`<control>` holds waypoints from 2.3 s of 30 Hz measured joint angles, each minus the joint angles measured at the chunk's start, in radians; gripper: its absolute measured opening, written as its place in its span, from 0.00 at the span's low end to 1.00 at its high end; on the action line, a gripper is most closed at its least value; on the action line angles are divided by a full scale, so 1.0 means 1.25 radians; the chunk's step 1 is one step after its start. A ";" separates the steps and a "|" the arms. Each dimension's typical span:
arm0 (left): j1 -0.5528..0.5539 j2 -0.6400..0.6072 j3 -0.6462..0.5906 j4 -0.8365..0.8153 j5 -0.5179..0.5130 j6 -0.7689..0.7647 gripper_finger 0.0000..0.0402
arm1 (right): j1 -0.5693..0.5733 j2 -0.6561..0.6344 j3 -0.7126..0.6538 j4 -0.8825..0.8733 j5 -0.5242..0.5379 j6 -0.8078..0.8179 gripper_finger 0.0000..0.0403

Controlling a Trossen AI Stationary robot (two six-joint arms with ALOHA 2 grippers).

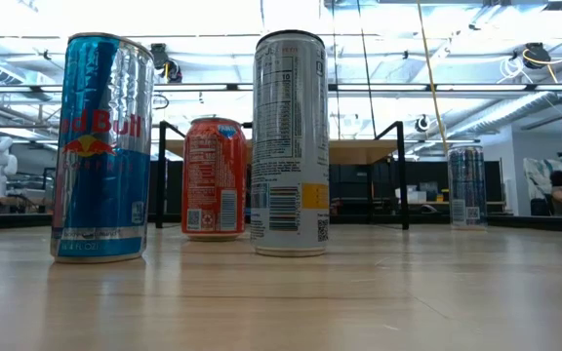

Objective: Place canned beverage on shelf
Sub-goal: Put the middle pink-white soda can on the shelf

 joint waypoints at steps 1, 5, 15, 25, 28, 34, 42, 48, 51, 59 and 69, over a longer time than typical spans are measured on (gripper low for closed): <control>0.001 0.000 0.000 0.000 0.006 0.006 0.77 | 0.000 -0.004 0.000 -0.015 0.001 -0.004 0.96; 0.009 0.000 0.000 0.000 0.063 0.030 0.77 | -0.006 -0.027 0.000 -0.105 0.004 -0.015 0.96; 0.105 0.000 0.000 0.001 0.146 0.138 0.77 | -0.007 -0.115 -0.001 -0.305 0.044 -0.034 0.97; 0.281 0.039 0.001 0.002 0.237 0.205 0.77 | -0.062 -0.186 -0.001 -0.360 0.044 -0.074 0.97; 0.315 0.071 0.001 0.001 0.287 0.227 0.77 | -0.081 -0.196 -0.001 -0.362 0.042 -0.093 0.97; 0.376 0.131 0.001 -0.002 0.342 0.285 0.77 | -0.086 -0.204 -0.001 -0.380 0.039 -0.104 0.97; 0.481 0.194 -0.026 -0.015 0.456 0.342 0.77 | -0.085 -0.208 -0.001 -0.395 0.040 0.009 0.97; 0.522 0.233 -0.062 -0.012 0.528 0.392 0.77 | -0.085 -0.205 -0.001 -0.380 0.103 0.066 0.97; 0.519 0.256 -0.070 -0.015 0.535 0.435 0.77 | -0.085 -0.206 -0.001 -0.357 0.129 0.068 0.97; 0.504 0.291 -0.070 -0.018 0.520 0.529 0.77 | -0.085 -0.205 -0.001 -0.328 0.193 0.037 0.97; 0.468 0.298 -0.070 -0.041 0.403 0.563 0.77 | -0.085 -0.199 -0.001 -0.329 0.212 0.024 0.97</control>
